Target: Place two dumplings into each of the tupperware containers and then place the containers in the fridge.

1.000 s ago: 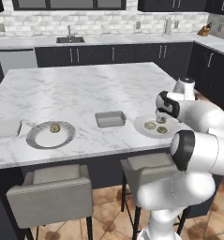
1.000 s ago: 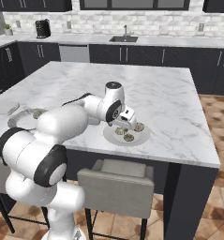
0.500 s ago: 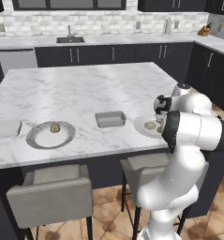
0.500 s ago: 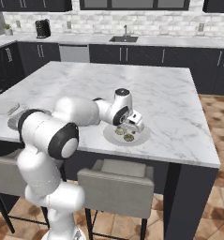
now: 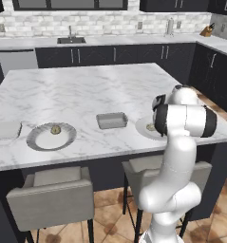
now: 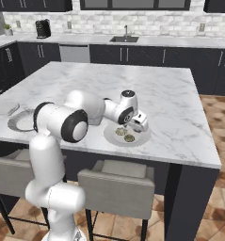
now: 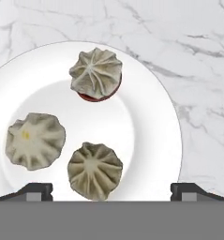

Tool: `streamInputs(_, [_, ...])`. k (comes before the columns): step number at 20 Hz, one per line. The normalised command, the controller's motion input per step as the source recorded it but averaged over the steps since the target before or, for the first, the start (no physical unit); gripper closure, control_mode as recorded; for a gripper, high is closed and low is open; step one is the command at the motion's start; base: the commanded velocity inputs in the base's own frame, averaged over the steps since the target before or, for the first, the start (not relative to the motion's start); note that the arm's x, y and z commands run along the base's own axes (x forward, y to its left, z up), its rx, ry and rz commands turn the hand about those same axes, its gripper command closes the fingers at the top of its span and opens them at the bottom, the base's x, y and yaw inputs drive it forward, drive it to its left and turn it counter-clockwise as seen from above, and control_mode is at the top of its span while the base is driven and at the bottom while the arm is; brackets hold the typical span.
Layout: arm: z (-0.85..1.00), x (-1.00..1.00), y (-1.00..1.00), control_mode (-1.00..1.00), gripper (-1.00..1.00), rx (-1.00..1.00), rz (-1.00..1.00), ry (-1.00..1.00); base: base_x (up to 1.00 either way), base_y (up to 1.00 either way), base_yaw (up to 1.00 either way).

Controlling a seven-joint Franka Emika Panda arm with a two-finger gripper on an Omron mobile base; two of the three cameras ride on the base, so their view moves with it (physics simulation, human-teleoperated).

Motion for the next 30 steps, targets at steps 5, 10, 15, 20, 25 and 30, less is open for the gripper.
streamInputs(5, [-0.24, 0.58, -0.04, -1.00, -1.00, 0.00, -0.03, 0.00, 0.00, 0.00, 0.00])
streamInputs(10, [-0.41, 0.51, -0.03, -1.00, -1.00, 0.00, -0.02, 0.00, 0.00, 0.00, 0.00])
streamInputs(15, [-0.44, 0.47, -0.17, -1.00, -1.00, 0.00, -0.02, 0.00, 0.00, 0.00, 0.00])
streamInputs(20, [-0.36, 0.46, -0.14, -1.00, -1.00, 0.00, -0.02, 0.00, 0.00, 0.00, 0.00])
streamInputs(25, [-0.33, 0.45, -0.01, -1.00, 1.00, 0.00, -0.03, 0.00, 0.00, 0.00, 0.00])
streamInputs(30, [-0.18, 0.02, 0.00, -1.00, 1.00, 0.00, -0.04, 0.02, 0.00, 0.00, 0.00])
